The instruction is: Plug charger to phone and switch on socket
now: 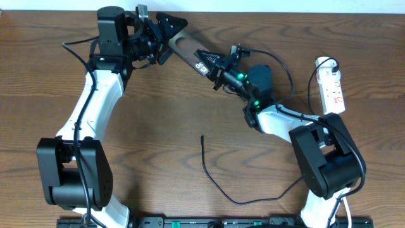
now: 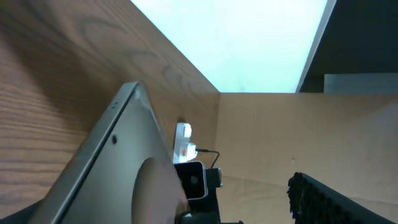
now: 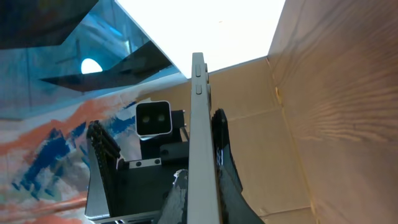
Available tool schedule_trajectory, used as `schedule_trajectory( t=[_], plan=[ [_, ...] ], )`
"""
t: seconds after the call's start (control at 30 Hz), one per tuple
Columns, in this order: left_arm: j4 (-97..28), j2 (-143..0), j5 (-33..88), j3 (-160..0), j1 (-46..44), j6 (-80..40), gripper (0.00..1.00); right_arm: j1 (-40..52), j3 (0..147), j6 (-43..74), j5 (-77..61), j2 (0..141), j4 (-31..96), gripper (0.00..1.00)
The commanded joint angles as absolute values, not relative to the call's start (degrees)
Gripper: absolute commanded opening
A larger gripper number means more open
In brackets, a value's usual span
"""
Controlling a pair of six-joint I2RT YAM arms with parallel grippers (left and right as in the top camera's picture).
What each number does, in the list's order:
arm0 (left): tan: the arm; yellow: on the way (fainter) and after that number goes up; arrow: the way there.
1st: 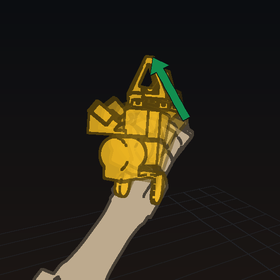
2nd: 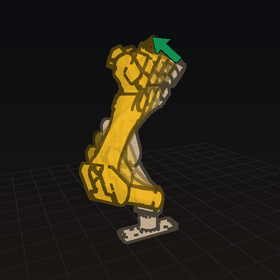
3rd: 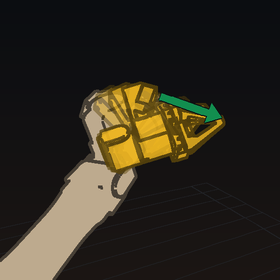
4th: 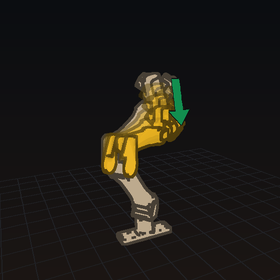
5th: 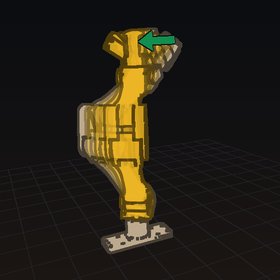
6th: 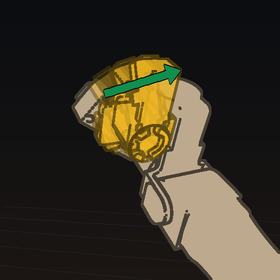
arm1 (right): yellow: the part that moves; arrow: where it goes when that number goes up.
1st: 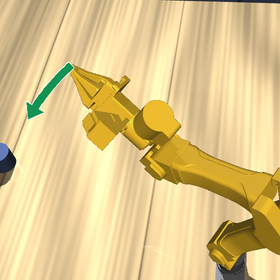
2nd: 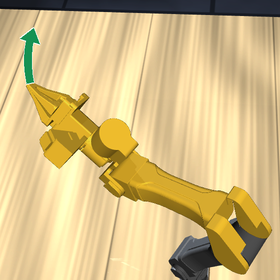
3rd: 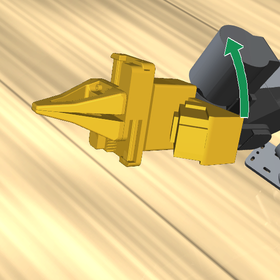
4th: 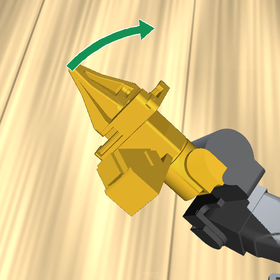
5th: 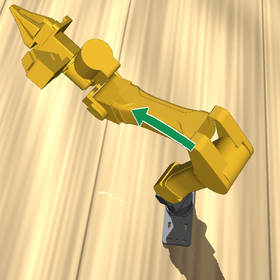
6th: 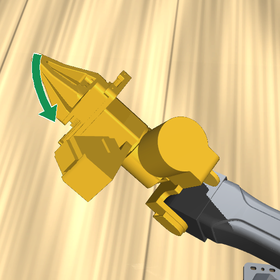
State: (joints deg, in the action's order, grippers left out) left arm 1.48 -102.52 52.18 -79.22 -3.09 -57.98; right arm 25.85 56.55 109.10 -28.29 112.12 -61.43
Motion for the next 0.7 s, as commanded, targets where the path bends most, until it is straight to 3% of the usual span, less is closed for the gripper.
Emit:
schedule_trajectory(
  t=[0.0, 0.3, 0.43, 0.6, 0.67],
  plan=[
    [1.6, -101.7, 52.0, -79.9, -3.0, -54.8, 0.93, 27.1, 57.5, 112.8, -25.9, 111.7, -62.4, 0.01],
    [1.0, -101.9, 50.5, -79.9, -3.0, -58.6, 0.91, 30.1, 57.5, 114.8, -20.6, 111.7, -64.1, 0.01],
    [0.9, -101.9, 49.6, -79.9, -3.0, -62.0, 0.72, 30.8, 57.5, 114.8, -19.6, 111.7, -64.1, 0.01],
    [0.9, -101.9, 49.4, -79.9, -3.0, -62.0, 0.61, 30.9, 57.5, 114.8, -19.4, 111.7, -64.1, 0.02],
    [0.9, -101.9, 49.4, -79.9, -3.0, -62.0, 0.41, 30.9, 57.5, 114.9, -19.4, 111.7, -64.1, 0.02]
  ],
)
